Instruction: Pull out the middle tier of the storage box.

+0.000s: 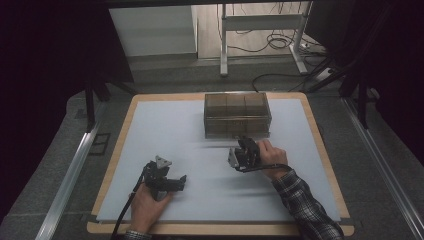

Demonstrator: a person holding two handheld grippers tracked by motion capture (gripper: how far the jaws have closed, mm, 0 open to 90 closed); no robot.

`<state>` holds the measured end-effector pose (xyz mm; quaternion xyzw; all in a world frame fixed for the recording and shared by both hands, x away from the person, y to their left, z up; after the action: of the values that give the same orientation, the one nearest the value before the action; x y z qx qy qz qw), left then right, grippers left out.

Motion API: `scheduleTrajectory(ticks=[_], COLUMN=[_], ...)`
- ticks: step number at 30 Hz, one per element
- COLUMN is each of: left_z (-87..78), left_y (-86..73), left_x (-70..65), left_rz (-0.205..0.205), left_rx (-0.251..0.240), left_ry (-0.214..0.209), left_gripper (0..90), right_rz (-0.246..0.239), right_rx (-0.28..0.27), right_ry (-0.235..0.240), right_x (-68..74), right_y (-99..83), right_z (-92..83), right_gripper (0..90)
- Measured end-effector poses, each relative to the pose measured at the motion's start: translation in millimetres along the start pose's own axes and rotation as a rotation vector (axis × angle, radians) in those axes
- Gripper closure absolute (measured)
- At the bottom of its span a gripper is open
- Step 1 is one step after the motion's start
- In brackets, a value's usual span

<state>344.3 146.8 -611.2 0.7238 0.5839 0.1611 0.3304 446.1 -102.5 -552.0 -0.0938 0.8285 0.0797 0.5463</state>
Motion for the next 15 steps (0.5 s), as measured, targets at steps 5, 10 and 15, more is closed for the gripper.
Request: scheduleTrajectory(ticks=[5, 10, 15], left_z=[0.1, -0.3, 0.0], left_y=[0.0, -0.2, 0.1], left_x=[-0.1, 0.4, -0.1], left_rz=[-0.001, 0.004, -0.001], left_rx=[-0.001, 0.004, -0.001], left_ry=[0.0, 0.001, 0.0], left_gripper=[0.0, 0.0, 0.0], right_rz=[0.036, 0.068, 0.104], right_rx=[-0.023, -0.041, -0.063], right_ry=[0.05, 0.105, 0.145], right_x=[-3.1, -5.6, -9.2], right_y=[0.1, -1.3, -2.1], right_z=[-1.3, -1.6, -3.6], right_gripper=[74.6, 72.9, 72.5])
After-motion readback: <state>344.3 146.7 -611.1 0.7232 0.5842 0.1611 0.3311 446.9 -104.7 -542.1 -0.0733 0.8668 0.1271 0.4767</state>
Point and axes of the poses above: each handheld gripper's, and its own axes: z roughly forward along the jaws, y roughly out of its top, x roughly to its left, the point moved 8 cm from there along z, roughly forward along the jaws, and after that the axes turned 8 degrees about -z, right-handed, at the moved point
